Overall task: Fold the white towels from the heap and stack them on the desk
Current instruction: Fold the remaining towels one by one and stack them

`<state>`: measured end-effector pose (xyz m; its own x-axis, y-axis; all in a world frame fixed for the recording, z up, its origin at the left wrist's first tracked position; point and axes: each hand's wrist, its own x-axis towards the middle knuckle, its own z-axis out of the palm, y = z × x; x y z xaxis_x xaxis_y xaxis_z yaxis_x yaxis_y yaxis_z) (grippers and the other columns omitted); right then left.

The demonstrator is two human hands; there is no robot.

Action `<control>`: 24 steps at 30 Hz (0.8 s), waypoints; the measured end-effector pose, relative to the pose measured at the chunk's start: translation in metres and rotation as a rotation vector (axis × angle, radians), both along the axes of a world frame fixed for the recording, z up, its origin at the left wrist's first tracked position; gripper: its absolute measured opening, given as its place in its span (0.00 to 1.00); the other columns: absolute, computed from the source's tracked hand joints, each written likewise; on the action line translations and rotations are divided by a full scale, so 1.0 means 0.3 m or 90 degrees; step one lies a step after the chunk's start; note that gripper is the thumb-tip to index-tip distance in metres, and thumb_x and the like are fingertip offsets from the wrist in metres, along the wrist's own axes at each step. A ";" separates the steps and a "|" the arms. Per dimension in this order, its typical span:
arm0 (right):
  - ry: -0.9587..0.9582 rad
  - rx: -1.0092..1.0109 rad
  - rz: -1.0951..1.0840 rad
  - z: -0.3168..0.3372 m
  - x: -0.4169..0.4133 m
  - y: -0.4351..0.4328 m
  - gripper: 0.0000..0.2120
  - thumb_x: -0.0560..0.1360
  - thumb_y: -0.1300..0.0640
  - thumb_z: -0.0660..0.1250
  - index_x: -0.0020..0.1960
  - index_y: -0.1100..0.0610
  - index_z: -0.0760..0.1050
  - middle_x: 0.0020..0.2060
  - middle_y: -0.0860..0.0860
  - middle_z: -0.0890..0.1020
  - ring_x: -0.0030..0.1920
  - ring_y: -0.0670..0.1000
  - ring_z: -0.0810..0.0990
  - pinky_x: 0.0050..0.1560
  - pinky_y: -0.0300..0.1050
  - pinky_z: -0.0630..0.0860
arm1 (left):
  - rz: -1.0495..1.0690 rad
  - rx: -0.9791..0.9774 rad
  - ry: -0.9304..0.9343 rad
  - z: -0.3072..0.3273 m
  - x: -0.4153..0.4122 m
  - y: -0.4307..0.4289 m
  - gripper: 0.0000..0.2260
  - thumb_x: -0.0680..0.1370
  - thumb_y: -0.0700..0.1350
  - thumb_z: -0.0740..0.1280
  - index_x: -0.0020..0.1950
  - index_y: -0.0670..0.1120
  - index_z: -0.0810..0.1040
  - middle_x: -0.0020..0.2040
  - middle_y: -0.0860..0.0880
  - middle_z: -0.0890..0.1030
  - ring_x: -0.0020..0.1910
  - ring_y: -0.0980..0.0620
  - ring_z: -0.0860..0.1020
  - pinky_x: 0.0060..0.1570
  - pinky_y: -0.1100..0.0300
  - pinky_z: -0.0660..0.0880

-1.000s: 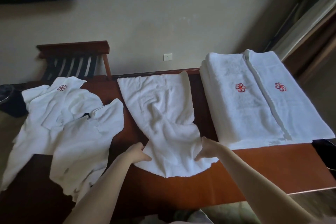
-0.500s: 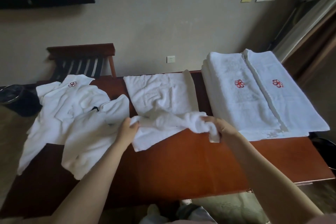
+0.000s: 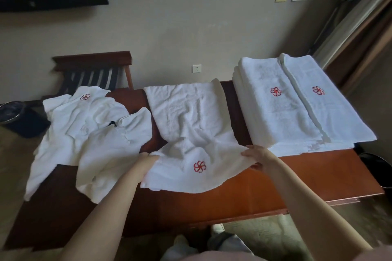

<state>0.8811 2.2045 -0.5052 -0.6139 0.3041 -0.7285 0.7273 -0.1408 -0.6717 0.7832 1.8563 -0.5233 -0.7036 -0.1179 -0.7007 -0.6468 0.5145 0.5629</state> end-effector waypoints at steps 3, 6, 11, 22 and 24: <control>0.057 -0.077 -0.084 -0.017 0.016 -0.024 0.16 0.75 0.65 0.67 0.63 0.60 0.74 0.51 0.59 0.80 0.45 0.55 0.81 0.39 0.48 0.80 | 0.005 0.066 -0.022 0.011 0.010 0.009 0.17 0.76 0.49 0.69 0.60 0.41 0.76 0.48 0.43 0.81 0.48 0.43 0.79 0.54 0.48 0.76; 0.157 -0.101 -0.146 0.015 -0.013 -0.034 0.11 0.76 0.67 0.64 0.56 0.58 0.76 0.46 0.57 0.79 0.41 0.53 0.81 0.33 0.45 0.80 | 0.062 0.108 0.061 0.077 -0.021 0.045 0.13 0.76 0.51 0.68 0.58 0.48 0.76 0.48 0.47 0.78 0.46 0.47 0.76 0.47 0.53 0.74; 0.286 -0.061 -0.174 0.147 -0.114 -0.054 0.11 0.74 0.67 0.64 0.48 0.55 0.80 0.44 0.53 0.81 0.40 0.47 0.83 0.37 0.42 0.79 | 0.100 0.206 0.192 0.239 -0.102 0.110 0.10 0.76 0.55 0.66 0.53 0.54 0.70 0.45 0.57 0.72 0.45 0.53 0.72 0.49 0.54 0.67; 0.447 0.073 0.105 0.458 -0.174 -0.203 0.14 0.73 0.69 0.66 0.57 0.58 0.76 0.49 0.55 0.76 0.43 0.53 0.74 0.45 0.46 0.71 | -0.237 0.284 0.287 0.389 -0.092 0.227 0.30 0.74 0.51 0.72 0.72 0.61 0.62 0.58 0.54 0.69 0.57 0.58 0.69 0.53 0.64 0.67; 0.482 0.088 0.154 0.516 -0.178 -0.229 0.16 0.70 0.66 0.68 0.56 0.54 0.77 0.52 0.53 0.77 0.46 0.48 0.75 0.47 0.41 0.72 | -0.356 0.270 0.295 0.406 -0.080 0.267 0.37 0.69 0.53 0.75 0.73 0.64 0.60 0.64 0.59 0.66 0.63 0.59 0.66 0.54 0.66 0.67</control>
